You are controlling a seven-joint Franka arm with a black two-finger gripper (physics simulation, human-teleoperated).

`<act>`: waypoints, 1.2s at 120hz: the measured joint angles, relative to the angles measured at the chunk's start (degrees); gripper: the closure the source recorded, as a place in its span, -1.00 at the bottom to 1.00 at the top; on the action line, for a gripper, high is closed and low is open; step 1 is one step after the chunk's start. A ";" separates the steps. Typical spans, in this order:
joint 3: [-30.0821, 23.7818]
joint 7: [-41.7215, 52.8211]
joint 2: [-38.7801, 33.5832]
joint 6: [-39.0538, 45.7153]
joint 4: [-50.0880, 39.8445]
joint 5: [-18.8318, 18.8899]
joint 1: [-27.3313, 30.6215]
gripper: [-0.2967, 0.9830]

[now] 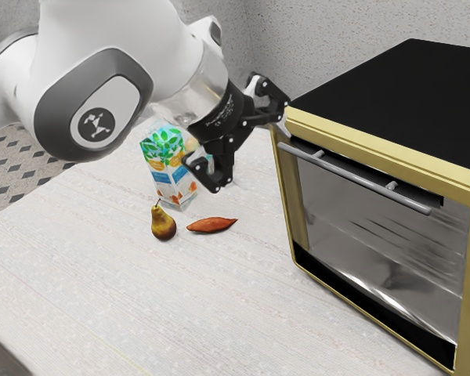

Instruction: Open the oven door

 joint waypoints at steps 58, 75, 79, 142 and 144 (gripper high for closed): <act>-0.18 -11.06 3.15 2.24 0.09 1.00 0.50 -0.53; -0.18 -12.64 4.49 2.48 0.27 1.04 0.58 -0.53; -0.20 -12.96 4.87 2.61 0.29 1.04 0.62 -0.53; -11.39 -15.97 -12.65 8.61 -24.77 0.50 13.87 -0.54; -12.47 -16.03 -14.06 8.90 -26.18 0.44 15.05 -0.54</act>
